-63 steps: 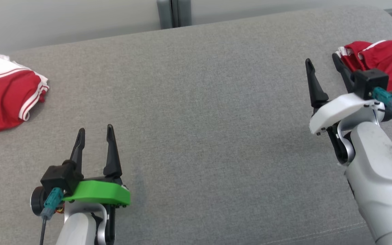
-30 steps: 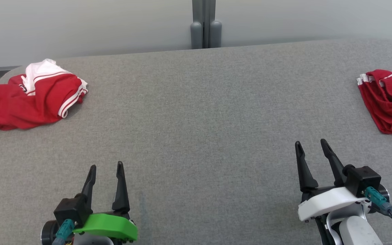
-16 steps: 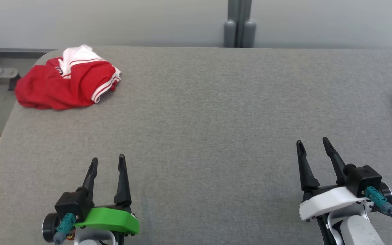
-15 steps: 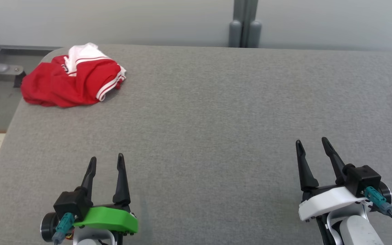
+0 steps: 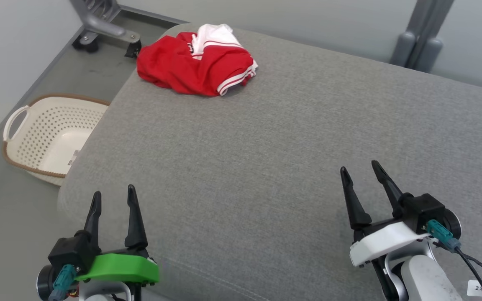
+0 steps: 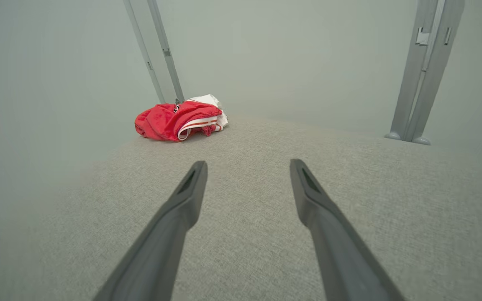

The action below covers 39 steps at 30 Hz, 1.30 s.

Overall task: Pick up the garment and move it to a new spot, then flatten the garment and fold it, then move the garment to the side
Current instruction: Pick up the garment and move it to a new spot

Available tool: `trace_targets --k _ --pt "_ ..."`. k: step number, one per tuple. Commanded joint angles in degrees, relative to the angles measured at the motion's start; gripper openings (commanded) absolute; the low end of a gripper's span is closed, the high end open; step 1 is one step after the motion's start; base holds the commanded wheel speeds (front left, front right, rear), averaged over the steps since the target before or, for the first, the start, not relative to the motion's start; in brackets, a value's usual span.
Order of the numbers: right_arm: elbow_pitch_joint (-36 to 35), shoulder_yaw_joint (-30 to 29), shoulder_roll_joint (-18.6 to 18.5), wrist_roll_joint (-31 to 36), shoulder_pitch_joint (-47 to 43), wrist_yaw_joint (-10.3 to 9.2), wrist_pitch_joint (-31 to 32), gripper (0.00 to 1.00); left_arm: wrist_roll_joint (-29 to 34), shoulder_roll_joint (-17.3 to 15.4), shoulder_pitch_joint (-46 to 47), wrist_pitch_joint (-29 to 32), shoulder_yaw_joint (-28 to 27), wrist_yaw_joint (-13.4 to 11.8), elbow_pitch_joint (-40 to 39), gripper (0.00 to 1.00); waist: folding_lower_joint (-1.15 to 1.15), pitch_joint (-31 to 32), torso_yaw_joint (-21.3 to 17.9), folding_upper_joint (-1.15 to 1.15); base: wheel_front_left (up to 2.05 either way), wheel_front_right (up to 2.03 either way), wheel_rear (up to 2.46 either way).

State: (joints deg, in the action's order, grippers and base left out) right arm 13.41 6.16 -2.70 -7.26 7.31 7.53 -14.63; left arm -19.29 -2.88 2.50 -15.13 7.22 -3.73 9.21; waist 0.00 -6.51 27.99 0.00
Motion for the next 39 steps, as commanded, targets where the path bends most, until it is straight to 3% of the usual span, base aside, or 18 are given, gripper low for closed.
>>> trace_targets --k 1,4,10,16,20,26,32,39 --pt "0.41 0.12 -0.38 0.32 0.58 -0.08 0.11 1.00 -0.41 -0.04 -0.67 -0.01 -0.26 -0.44 -0.54 1.00 0.00 -2.08 3.79 0.00 0.00 0.00 0.00" --pt "0.82 1.11 -0.34 0.57 1.68 -0.08 0.04 1.00 -0.52 -0.04 -1.10 -0.01 -0.09 -0.67 -0.99 1.00 0.00 -2.60 3.87 0.00 0.00 0.00 0.00" --pt "-1.13 -0.57 -0.37 1.56 2.51 -0.08 -0.17 1.00 2.98 -1.12 4.80 -0.01 -2.07 1.94 -0.55 1.00 0.00 -5.40 3.68 0.00 0.00 0.00 0.00" --pt "-6.24 -3.68 -0.37 5.86 5.45 -0.08 1.18 1.00 5.65 -5.46 17.39 -0.01 -4.89 3.87 -0.51 1.00 0.00 -11.99 -1.79 0.00 0.00 0.00 0.00" --pt "-10.16 -4.98 -0.74 7.62 7.05 -0.08 2.00 1.00 6.92 -10.24 29.50 2.12 -4.70 6.47 2.09 1.00 0.00 -16.76 -5.88 0.00 0.00 0.00 0.00" --pt "-15.27 -4.68 -1.91 8.45 8.38 -0.08 5.07 1.00 7.52 -15.77 46.72 10.69 -4.43 8.36 10.09 1.00 0.00 -24.45 -12.19 0.00 0.00 0.00 0.00" --pt "-19.48 -5.42 -2.62 9.05 8.78 -0.08 5.04 1.00 6.23 -16.53 56.41 18.29 -2.73 9.32 23.35 1.00 0.00 -30.10 -17.17 0.00 0.00 0.00 0.00" --pt "-23.54 -6.59 -2.39 10.08 8.59 -0.08 3.67 1.00 1.64 -15.36 59.87 24.46 -1.82 10.68 34.68 1.00 0.00 -33.07 -19.76 0.00 0.00 0.00 0.00"
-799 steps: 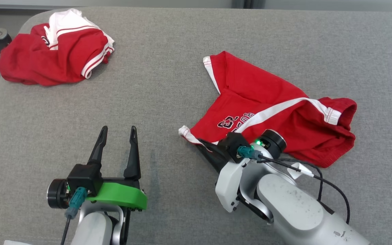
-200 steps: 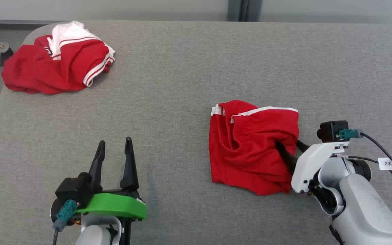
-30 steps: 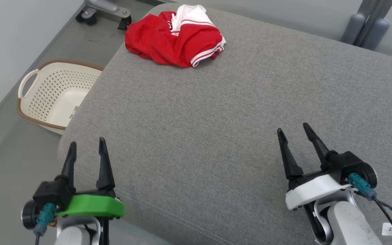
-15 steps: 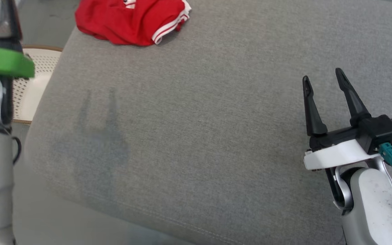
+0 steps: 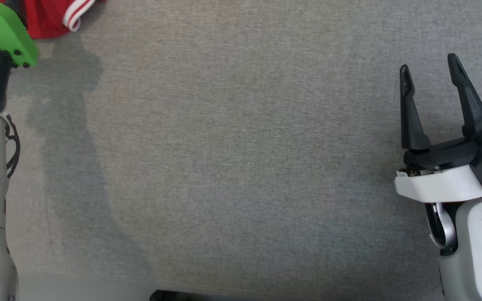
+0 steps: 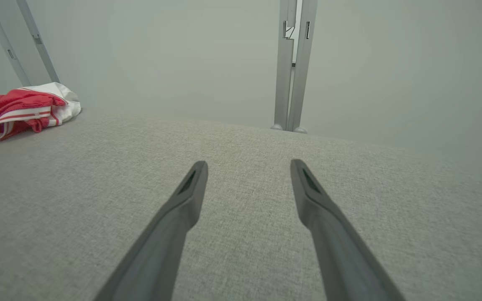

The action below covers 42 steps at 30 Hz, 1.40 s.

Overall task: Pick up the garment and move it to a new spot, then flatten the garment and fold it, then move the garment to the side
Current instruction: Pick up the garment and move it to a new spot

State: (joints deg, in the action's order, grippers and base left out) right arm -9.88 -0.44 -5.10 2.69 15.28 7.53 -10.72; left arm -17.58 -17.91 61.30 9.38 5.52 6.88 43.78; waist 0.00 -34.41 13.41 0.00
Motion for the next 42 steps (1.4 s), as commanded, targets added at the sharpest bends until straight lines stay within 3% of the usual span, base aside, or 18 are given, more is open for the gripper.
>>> trace_targets --k 1,6,7,8,9,20,30,36,42 --pt "-0.72 0.03 0.09 0.17 0.54 -0.08 -0.53 1.00 -0.49 -0.62 1.29 0.55 0.42 0.19 1.22 1.00 0.00 -5.33 -5.41 0.00 0.00 0.00 0.00" --pt "-1.47 0.64 0.57 0.30 0.13 -0.08 -1.49 1.00 -1.28 -1.71 1.80 0.14 0.90 0.41 5.87 1.00 0.00 -5.15 -6.09 0.00 0.00 0.00 0.00" --pt "-1.23 0.68 0.66 0.25 0.13 -0.08 -1.68 1.00 -1.49 -1.88 2.02 -0.45 0.85 0.42 6.56 0.55 0.00 -4.84 -6.16 0.00 0.00 0.00 0.00" --pt "-1.12 0.69 0.71 0.21 0.14 -0.08 -1.76 1.00 -1.49 -2.01 2.22 -0.87 0.81 0.43 6.95 0.36 0.00 -4.64 -6.17 0.00 0.00 0.00 0.00" --pt "-0.81 0.67 0.78 0.19 0.12 -0.08 -2.14 1.00 -1.44 -2.30 2.52 -1.94 0.78 0.32 7.60 0.00 0.00 -4.10 -6.15 0.00 0.00 0.00 0.00" --pt "4.44 1.26 1.66 -1.41 -0.67 -0.08 -3.91 1.00 0.98 -4.73 3.51 -10.28 2.85 -0.08 10.30 0.00 0.00 6.73 -7.18 0.00 0.00 0.00 0.00" --pt "8.91 -1.04 2.16 -4.81 -3.94 -0.08 -4.48 1.00 -0.03 -1.34 4.74 -11.68 9.91 0.58 5.60 0.00 0.00 20.72 -10.80 0.00 0.00 0.00 0.00" --pt "9.39 -2.53 2.18 -8.04 -6.77 -0.08 -4.48 1.00 -7.28 2.59 5.15 -9.63 17.94 0.58 -3.12 0.00 0.00 26.33 -14.86 0.00 0.00 0.00 0.00" --pt "9.16 -3.50 2.17 -10.02 -8.53 -0.09 -4.49 1.00 -19.30 7.89 4.70 -7.45 19.39 0.60 -13.29 0.00 0.00 27.24 -19.09 0.00 0.00 0.00 0.00"
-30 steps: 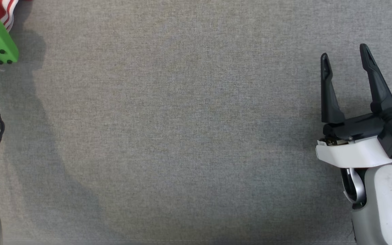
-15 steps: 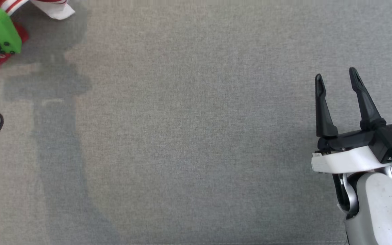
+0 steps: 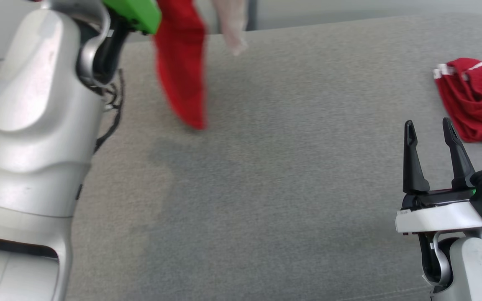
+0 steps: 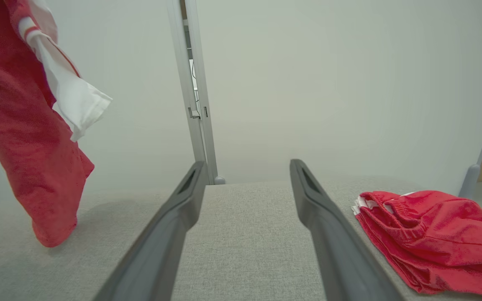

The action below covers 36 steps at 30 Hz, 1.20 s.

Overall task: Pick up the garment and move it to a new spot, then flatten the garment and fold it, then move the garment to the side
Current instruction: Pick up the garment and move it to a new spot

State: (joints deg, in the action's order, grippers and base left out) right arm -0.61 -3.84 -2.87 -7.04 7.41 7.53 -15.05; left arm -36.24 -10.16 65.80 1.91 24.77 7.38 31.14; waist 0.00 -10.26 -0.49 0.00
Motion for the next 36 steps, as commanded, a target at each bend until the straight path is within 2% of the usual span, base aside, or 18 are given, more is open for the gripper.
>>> trace_targets --k 1,5,8,12,17,24,30,31,32,33,36 --pt "-0.10 -0.14 -0.06 -0.56 -0.82 -0.09 -0.16 1.00 -2.12 0.69 -0.52 0.44 0.12 0.10 -1.95 0.00 0.00 2.88 -5.65 0.00 0.00 0.00 0.00" --pt "0.19 -0.04 -0.05 -1.70 -1.21 -0.09 -0.17 1.00 -5.64 2.76 -5.97 0.23 0.68 0.08 -5.40 0.00 0.00 1.44 -7.22 0.00 0.00 0.00 0.00" --pt "0.39 0.18 -0.05 -2.28 -0.92 -0.09 -0.17 1.00 -8.65 4.06 -12.22 -1.73 -0.23 -0.79 -4.78 0.00 0.00 0.20 -7.89 0.00 0.00 0.00 0.00" --pt "0.23 0.55 -0.06 -2.97 0.49 -0.09 -0.17 1.00 -10.19 4.88 -21.96 -7.57 -1.42 -1.88 0.65 0.00 0.00 -1.59 -8.56 0.00 0.00 0.00 0.00" --pt "-0.15 0.81 -0.06 -3.08 1.46 -0.09 -0.17 1.00 -10.87 4.28 -29.20 -14.58 -3.98 -2.46 9.50 0.00 0.00 -3.68 -9.09 0.00 0.00 0.00 0.00" --pt "-0.39 0.72 -0.05 -2.36 2.25 -0.09 -0.17 1.00 -10.14 3.58 -30.14 -17.09 -8.32 -2.47 16.47 0.00 0.00 -5.57 -8.49 0.00 0.00 0.00 0.00" --pt "0.07 1.48 -0.05 -1.76 2.89 -0.09 -0.17 1.00 -6.82 3.29 -27.93 -17.09 -13.25 -2.60 15.67 0.00 0.00 -6.07 -7.98 0.00 0.00 0.00 0.00" --pt "0.21 1.63 -0.05 -1.71 3.00 -0.09 -0.17 1.00 -6.31 3.33 -27.70 -17.09 -13.93 -2.89 16.13 0.07 0.00 -5.94 -7.96 0.00 0.00 0.00 0.00" --pt "0.36 1.75 -0.05 -1.70 2.99 -0.09 -0.17 1.00 -5.51 3.13 -27.45 -17.10 -14.51 -3.00 16.21 0.56 0.00 -5.78 -7.95 0.00 0.00 0.00 0.00" --pt "0.55 1.90 -0.05 -1.62 2.90 -0.09 -0.17 1.00 -4.71 2.95 -27.36 -17.11 -15.23 -3.08 16.20 1.00 0.00 -5.54 -7.91 0.00 0.00 0.00 0.00" --pt "0.95 2.05 -0.05 -1.26 2.08 -0.09 -0.17 1.00 -3.22 3.11 -28.63 -17.11 -17.76 -3.24 15.66 1.00 0.00 -4.56 -7.57 0.00 0.00 0.00 0.00"
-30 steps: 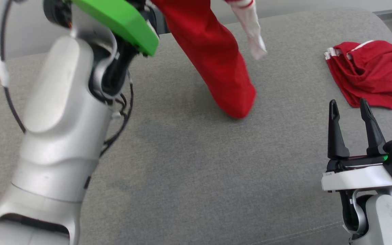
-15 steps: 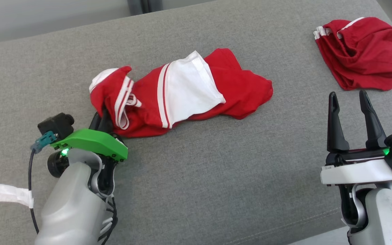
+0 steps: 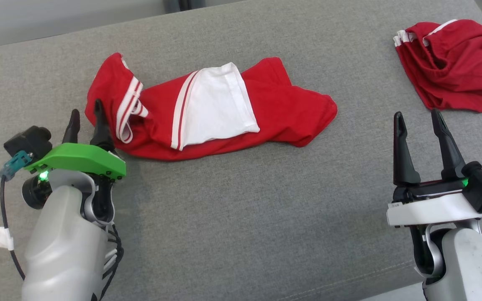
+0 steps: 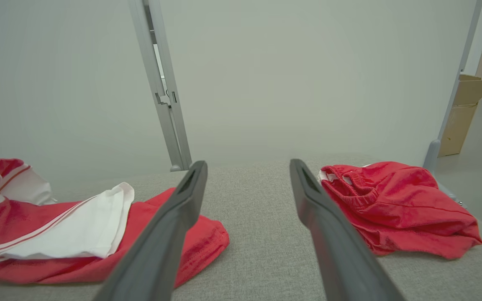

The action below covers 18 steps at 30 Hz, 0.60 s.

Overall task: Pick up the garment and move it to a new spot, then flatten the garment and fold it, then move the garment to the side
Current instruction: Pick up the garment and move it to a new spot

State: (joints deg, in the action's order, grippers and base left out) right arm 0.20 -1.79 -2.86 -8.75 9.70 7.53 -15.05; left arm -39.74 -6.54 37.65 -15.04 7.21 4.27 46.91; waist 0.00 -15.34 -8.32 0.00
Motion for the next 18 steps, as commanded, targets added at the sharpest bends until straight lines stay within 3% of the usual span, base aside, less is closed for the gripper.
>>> trace_targets --k 1,11,18 --pt "0.27 -0.04 -0.06 0.62 -0.59 -0.09 -0.17 1.00 0.96 -0.48 -1.18 -0.16 -1.19 0.03 -0.62 1.00 0.00 0.97 0.50 0.00 0.00 0.00 0.00" --pt "2.94 0.23 -0.07 2.43 -2.94 -0.09 -0.18 1.00 13.67 0.91 -9.67 -0.09 -4.42 2.27 -13.48 1.00 0.00 5.57 4.07 0.00 0.00 0.00 0.00" --pt "5.65 0.83 -0.08 4.12 -3.80 -0.09 -0.18 1.00 17.82 2.53 -18.52 -0.10 -4.69 2.82 -21.01 1.00 0.00 8.32 5.88 0.00 0.00 0.00 0.00"
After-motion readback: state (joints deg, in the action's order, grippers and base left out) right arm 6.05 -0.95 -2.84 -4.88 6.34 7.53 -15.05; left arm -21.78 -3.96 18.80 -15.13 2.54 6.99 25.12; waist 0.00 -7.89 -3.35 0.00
